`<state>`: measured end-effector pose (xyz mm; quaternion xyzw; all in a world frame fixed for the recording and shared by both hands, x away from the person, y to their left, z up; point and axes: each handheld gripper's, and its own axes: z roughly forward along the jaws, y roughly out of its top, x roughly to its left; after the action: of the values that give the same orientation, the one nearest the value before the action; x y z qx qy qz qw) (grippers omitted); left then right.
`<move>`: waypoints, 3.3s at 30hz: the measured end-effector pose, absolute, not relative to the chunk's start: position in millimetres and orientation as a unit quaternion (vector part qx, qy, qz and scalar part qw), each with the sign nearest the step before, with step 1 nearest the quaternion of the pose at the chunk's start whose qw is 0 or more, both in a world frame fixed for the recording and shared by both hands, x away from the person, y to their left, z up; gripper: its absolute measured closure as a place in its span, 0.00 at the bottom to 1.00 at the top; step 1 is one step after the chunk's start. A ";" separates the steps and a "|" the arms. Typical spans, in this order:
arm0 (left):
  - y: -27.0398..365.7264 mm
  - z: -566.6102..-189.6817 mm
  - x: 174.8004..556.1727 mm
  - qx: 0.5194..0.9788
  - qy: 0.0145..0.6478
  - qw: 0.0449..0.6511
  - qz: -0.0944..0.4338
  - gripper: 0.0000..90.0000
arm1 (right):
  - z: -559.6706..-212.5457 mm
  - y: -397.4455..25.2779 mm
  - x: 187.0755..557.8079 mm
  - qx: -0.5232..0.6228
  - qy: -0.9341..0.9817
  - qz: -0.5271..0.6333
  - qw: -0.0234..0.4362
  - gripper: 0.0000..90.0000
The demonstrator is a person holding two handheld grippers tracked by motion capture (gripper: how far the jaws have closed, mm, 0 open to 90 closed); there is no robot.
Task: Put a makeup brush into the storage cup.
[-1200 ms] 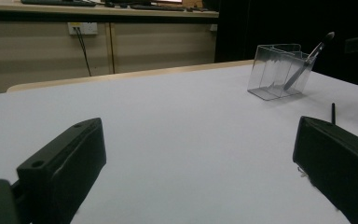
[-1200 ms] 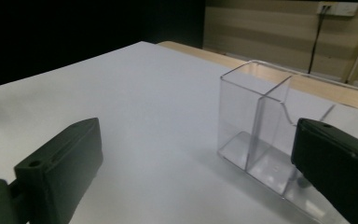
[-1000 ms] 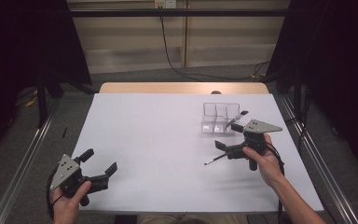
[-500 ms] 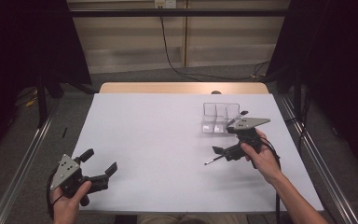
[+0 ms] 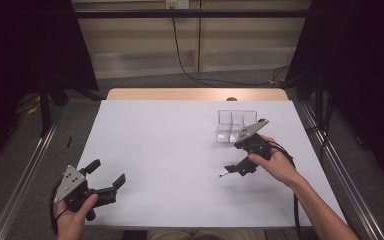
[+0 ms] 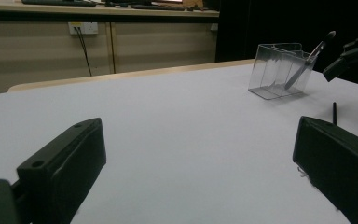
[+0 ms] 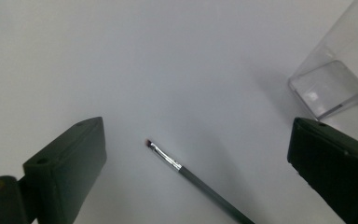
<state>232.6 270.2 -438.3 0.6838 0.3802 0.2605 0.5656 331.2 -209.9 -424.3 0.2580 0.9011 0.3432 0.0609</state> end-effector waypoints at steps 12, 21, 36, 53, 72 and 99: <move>269.5 -438.6 233.1 0.684 0.384 0.562 0.262 0.03 | -432.5 -195.5 342.1 0.212 0.946 0.245 0.014 0.06; 269.9 -438.8 233.5 0.688 0.381 0.559 0.263 0.03 | -439.6 -189.5 349.1 0.187 0.963 0.196 -0.005 0.21; 269.3 -439.0 233.6 0.691 0.379 0.557 0.264 0.03 | -449.5 -178.6 351.2 0.128 0.983 0.132 -0.016 0.56; 270.2 -439.6 233.8 0.690 0.382 0.558 0.259 0.03 | -448.3 -164.8 352.4 0.105 0.991 0.076 -0.017 0.86; 269.7 -439.3 233.3 0.694 0.376 0.554 0.265 0.03 | -448.9 -161.8 355.8 0.108 0.991 0.066 -0.034 0.96; 267.5 -440.2 233.6 0.699 0.372 0.549 0.268 0.03 | -440.4 -176.5 349.4 0.150 0.981 0.121 0.004 0.96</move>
<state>233.6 267.5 -440.2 0.6990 0.3721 0.2681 0.5487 349.4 -176.5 -440.4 0.1497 0.9813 0.1206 0.0043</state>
